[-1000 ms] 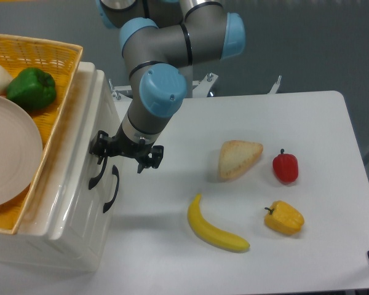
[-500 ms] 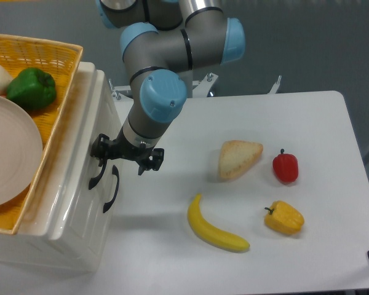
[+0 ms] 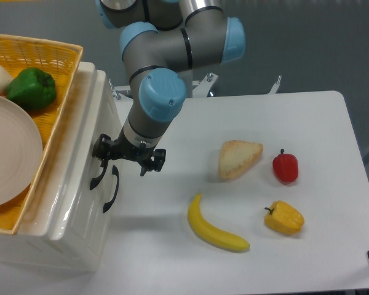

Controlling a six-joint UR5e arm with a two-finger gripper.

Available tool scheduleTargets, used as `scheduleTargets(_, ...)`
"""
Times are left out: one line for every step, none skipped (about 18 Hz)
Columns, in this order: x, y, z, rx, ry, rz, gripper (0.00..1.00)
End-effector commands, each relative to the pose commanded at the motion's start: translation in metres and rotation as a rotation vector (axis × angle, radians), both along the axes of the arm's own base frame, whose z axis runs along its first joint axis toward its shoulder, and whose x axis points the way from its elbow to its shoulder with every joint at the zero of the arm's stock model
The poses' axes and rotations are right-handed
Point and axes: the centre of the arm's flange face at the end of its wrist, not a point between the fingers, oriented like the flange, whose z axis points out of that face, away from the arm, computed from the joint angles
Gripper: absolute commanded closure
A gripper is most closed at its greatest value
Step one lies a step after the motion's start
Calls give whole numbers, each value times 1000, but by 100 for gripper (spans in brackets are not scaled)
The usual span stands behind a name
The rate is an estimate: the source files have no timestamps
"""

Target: Slide the top white drawer open

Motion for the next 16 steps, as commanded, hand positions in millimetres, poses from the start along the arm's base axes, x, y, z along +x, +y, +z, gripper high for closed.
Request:
scheduleTargets(0, 0, 1, 1, 2, -1, 0)
scheduleTargets(-1, -1, 0, -11, 17, -3, 0)
scheduleTargets(0, -1, -2, -24, 29, -8, 0)
scheduleTargets(3, 1, -1, -25, 33, -15, 0)
scheduleTargets(4, 2, -2, -27, 33, -18, 0)
scheduleTargets(4, 2, -2, -27, 33, -18, 0)
scheduleTargets(4, 2, -2, -27, 33, -19, 0)
scheduleTargets(4, 1, -2, -23, 36, -29, 0)
scheduleTargets(4, 1, -2, -19, 40, -45, 0)
scheduleTargets(4, 1, -1, -20, 49, -53, 0)
scheduleTargets(3, 0, -1, -25, 55, -55, 0)
scheduleTargets(3, 0, -1, -27, 57, -55, 0)
scheduleTargets(3, 0, -1, -25, 58, -59, 0)
scheduleTargets(3, 0, -1, -24, 61, -68, 0)
scheduleTargets(3, 0, -1, -20, 63, -79, 0)
scheduleTargets(3, 0, -1, -18, 64, -85, 0)
